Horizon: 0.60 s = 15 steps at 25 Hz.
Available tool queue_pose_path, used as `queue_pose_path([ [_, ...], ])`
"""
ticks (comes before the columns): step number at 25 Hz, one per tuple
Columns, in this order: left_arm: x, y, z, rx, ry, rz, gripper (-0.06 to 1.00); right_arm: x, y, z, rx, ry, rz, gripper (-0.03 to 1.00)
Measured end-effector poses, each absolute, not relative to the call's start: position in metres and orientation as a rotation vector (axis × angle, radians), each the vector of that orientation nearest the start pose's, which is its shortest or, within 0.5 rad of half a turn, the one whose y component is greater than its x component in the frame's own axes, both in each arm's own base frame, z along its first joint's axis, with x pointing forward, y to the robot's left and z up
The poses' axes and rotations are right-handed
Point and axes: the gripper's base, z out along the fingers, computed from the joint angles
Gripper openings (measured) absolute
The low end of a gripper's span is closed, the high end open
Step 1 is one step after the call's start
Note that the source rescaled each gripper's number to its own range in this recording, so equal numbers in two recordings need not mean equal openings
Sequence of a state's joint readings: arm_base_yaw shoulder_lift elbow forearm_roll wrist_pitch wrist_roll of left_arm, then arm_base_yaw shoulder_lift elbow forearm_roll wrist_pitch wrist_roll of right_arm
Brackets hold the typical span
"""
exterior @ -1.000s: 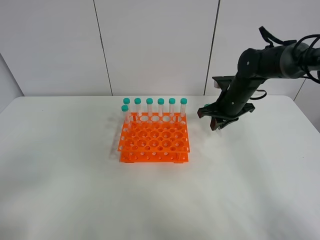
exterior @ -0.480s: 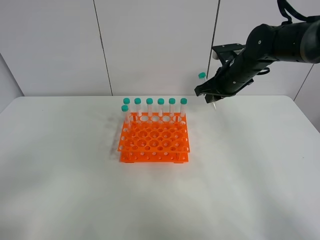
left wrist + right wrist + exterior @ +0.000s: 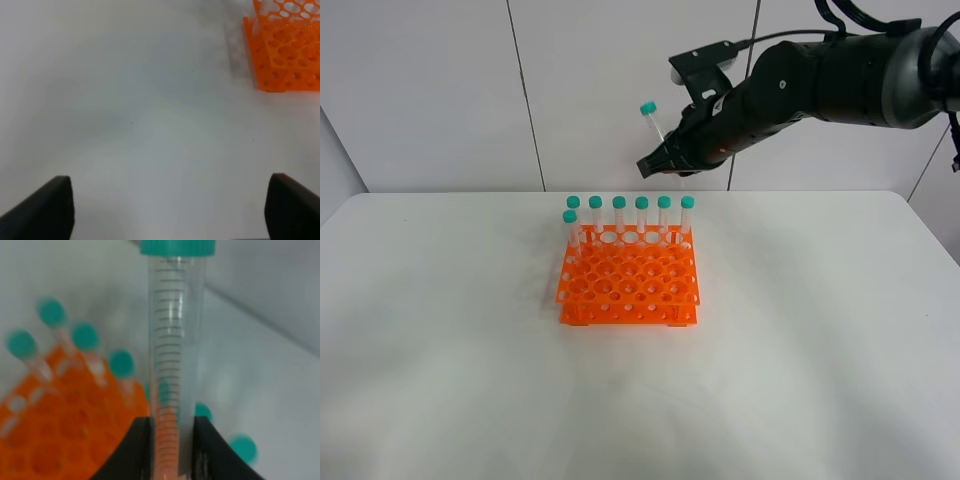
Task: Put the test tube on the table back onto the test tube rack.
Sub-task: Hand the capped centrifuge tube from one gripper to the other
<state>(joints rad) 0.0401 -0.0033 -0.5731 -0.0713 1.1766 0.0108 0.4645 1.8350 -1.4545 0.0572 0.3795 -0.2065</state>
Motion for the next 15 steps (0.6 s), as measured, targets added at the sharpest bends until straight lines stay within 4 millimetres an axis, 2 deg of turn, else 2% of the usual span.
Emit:
queue_pose_path([
  [3, -0.019, -0.007, 0.288, -0.019, 2.082, -0.054, 0.92, 0.366, 0.211, 0.292, -0.727, 2.019, 0.221, 0.03],
  [6, -0.019, -0.007, 0.288, -0.019, 2.082, -0.054, 0.92, 0.346, 0.217, 0.297, -0.732, 1.913, 0.249, 0.03],
  [15, -0.019, -0.007, 0.288, -0.019, 2.082, -0.054, 0.92, 0.274, 0.201, 0.278, -0.732, 1.738, 0.312, 0.03],
])
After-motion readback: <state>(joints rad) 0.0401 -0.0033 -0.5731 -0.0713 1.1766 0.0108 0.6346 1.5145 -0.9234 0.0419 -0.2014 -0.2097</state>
